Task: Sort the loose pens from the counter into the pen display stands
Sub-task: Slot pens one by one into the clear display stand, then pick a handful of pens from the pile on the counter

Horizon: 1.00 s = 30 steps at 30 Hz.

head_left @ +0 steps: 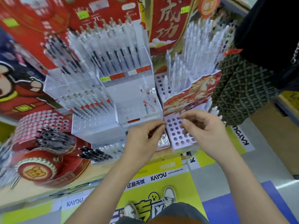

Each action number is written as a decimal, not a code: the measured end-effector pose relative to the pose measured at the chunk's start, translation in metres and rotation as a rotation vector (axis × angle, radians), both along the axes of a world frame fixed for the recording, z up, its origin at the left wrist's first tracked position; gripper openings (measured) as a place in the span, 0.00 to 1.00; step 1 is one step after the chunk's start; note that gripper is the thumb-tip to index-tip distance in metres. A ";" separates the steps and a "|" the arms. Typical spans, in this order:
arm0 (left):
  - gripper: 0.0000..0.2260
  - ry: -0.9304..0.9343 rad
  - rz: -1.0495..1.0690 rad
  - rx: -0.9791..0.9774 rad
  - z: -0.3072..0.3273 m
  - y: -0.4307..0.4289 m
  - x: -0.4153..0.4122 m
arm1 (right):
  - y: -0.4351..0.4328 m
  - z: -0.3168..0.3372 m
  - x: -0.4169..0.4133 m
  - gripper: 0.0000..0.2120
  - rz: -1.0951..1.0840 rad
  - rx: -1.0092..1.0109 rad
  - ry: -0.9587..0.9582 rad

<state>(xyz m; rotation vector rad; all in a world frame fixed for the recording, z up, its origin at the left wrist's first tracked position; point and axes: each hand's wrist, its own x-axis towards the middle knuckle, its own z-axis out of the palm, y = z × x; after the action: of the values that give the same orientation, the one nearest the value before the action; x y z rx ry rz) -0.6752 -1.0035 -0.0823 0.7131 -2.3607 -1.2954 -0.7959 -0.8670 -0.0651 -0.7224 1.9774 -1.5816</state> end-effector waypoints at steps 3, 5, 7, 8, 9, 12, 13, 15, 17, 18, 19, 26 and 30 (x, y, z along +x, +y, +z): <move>0.08 -0.008 0.169 -0.055 0.009 -0.031 0.054 | -0.036 0.009 0.027 0.12 0.157 0.015 0.002; 0.10 -0.001 0.258 -0.074 0.016 -0.048 0.092 | -0.062 0.011 0.049 0.13 0.243 0.033 0.020; 0.11 0.000 0.326 -0.112 0.019 -0.065 0.131 | -0.088 0.011 0.075 0.14 0.323 0.056 0.019; 0.10 0.002 0.361 -0.125 0.017 -0.073 0.151 | -0.101 0.010 0.090 0.14 0.358 0.064 0.009; 0.09 0.005 0.395 -0.133 0.016 -0.082 0.171 | -0.114 0.009 0.107 0.14 0.392 0.071 0.002; 0.10 0.007 0.494 -0.140 0.011 -0.105 0.237 | -0.153 0.006 0.162 0.15 0.490 0.104 0.053; 0.11 0.001 0.525 -0.124 0.008 -0.113 0.260 | -0.165 0.004 0.183 0.15 0.516 0.119 0.067; 0.12 -0.013 0.569 -0.075 0.003 -0.126 0.307 | -0.189 -0.001 0.225 0.14 0.557 0.157 0.071; 0.13 -0.032 0.603 -0.007 -0.005 -0.140 0.350 | -0.213 -0.007 0.267 0.12 0.578 0.186 0.072; 0.14 -0.045 0.626 0.021 -0.008 -0.146 0.370 | -0.225 -0.011 0.288 0.11 0.587 0.198 0.046; 0.14 -0.063 0.651 0.044 -0.012 -0.153 0.389 | -0.236 -0.014 0.309 0.10 0.594 0.216 0.000; 0.09 -0.132 0.818 0.259 -0.040 -0.207 0.475 | -0.305 -0.038 0.420 0.10 0.432 0.296 -0.697; 0.10 -0.191 0.854 0.363 -0.068 -0.247 0.491 | -0.351 -0.074 0.455 0.05 0.251 0.353 -1.004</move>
<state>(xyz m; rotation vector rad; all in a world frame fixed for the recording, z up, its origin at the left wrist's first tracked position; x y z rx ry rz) -0.1840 -1.2503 -0.1501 1.7665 -1.5860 -1.2603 -0.3407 -1.2179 -0.1390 0.0138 1.2740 -1.0600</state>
